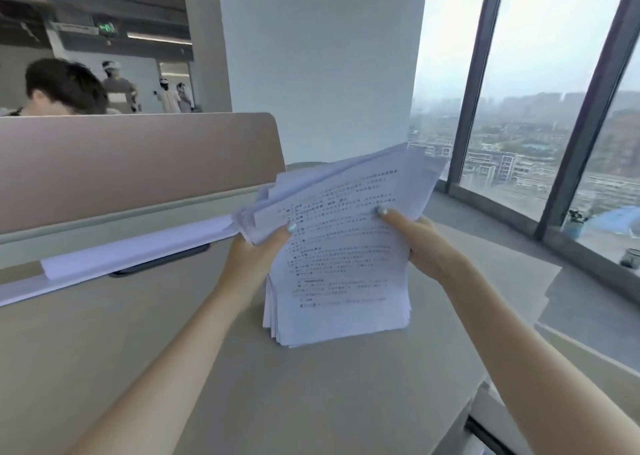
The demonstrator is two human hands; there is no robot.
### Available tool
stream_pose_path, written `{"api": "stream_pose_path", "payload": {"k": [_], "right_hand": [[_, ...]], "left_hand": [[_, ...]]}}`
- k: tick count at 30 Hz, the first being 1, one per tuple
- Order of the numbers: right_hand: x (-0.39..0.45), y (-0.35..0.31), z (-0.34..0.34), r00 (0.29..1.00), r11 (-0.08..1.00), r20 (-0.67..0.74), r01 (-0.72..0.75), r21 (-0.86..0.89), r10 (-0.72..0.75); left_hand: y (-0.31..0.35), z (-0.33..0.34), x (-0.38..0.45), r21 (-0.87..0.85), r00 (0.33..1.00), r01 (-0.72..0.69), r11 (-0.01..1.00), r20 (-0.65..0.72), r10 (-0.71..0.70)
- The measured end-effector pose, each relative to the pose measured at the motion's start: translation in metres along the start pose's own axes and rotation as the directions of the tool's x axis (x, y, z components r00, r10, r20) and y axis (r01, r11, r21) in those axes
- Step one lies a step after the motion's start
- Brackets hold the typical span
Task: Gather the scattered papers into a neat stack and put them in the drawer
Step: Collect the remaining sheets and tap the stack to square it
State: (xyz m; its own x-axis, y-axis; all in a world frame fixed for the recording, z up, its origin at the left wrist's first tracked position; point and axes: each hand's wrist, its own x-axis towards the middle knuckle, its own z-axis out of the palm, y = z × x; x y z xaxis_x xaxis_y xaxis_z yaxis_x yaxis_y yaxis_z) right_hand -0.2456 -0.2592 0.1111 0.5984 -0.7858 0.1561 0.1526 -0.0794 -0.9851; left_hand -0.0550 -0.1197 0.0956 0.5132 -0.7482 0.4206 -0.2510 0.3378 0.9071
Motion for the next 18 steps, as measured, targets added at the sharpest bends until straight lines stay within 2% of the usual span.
{"api": "stream_pose_path", "payload": {"k": [2,5,8,10,12,15,18], "right_hand": [[0.001,0.000,0.000,0.999,1.000,-0.044,0.023,0.001,-0.023],[0.004,-0.026,0.002,0.984,0.994,-0.143,0.112,0.010,-0.109],[0.002,-0.061,-0.003,0.963,0.976,-0.167,0.216,0.014,-0.211],[-0.003,-0.074,-0.010,0.962,0.966,-0.093,0.257,-0.008,-0.257],[-0.008,-0.068,-0.020,0.971,0.968,-0.010,0.239,-0.075,-0.241],[-0.013,-0.027,-0.037,0.995,0.986,-0.006,0.096,-0.134,-0.098],[-0.019,0.010,-0.037,0.997,0.994,-0.071,0.004,-0.109,-0.012]], "left_hand": [[0.005,0.010,0.003,0.049,0.997,-0.020,0.999,-0.074,0.024],[0.031,0.020,0.020,0.115,0.974,-0.130,0.985,-0.169,0.148],[0.068,0.026,0.036,0.109,0.963,-0.213,0.971,-0.147,0.228],[0.082,0.024,0.043,0.053,0.974,-0.192,0.980,-0.109,0.197],[0.076,0.022,0.045,0.030,0.991,-0.124,0.992,-0.049,0.125],[0.036,0.026,0.025,0.062,1.000,0.018,0.998,0.016,-0.019],[0.003,0.042,0.003,0.098,1.000,-0.003,0.995,0.001,0.003]]}}
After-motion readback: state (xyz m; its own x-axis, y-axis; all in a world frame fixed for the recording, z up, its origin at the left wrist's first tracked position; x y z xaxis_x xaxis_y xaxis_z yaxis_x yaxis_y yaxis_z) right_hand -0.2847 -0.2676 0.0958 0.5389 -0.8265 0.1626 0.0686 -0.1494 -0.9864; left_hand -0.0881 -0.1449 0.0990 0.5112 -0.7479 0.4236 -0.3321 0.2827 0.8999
